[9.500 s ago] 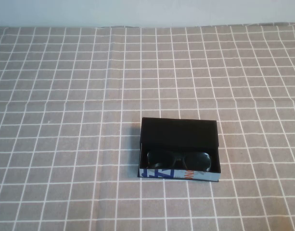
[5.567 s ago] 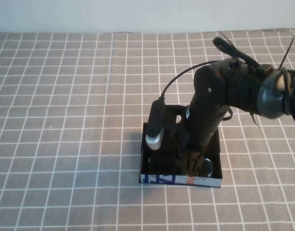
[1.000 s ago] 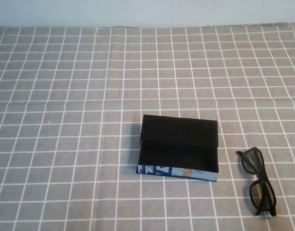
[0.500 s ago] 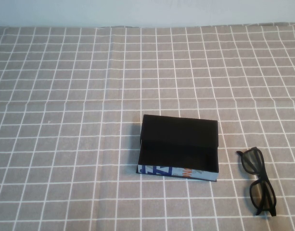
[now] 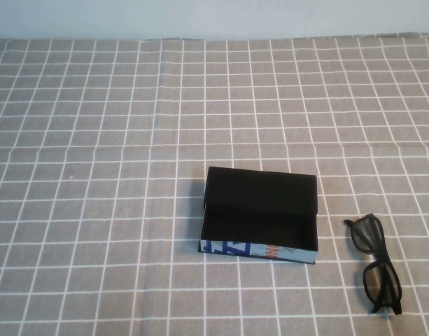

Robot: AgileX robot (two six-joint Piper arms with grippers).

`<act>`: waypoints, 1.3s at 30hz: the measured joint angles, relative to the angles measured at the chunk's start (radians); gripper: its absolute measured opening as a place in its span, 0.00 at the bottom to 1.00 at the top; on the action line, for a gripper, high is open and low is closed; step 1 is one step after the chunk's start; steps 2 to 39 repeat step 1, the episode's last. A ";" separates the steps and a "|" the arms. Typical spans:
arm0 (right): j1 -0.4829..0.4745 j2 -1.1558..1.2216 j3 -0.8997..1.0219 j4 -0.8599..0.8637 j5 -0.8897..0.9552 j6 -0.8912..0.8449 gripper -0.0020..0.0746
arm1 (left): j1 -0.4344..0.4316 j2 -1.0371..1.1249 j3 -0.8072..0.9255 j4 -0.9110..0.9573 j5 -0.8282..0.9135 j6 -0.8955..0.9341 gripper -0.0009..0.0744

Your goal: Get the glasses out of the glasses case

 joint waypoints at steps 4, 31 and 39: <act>0.000 0.000 0.000 0.000 0.000 0.000 0.00 | 0.000 0.000 0.000 0.000 0.000 0.000 0.01; 0.000 0.000 0.000 0.000 0.000 0.000 0.00 | 0.000 0.000 0.000 0.000 0.000 0.000 0.01; 0.000 0.000 0.000 0.000 0.000 0.000 0.00 | 0.000 0.000 0.000 0.000 0.000 0.000 0.01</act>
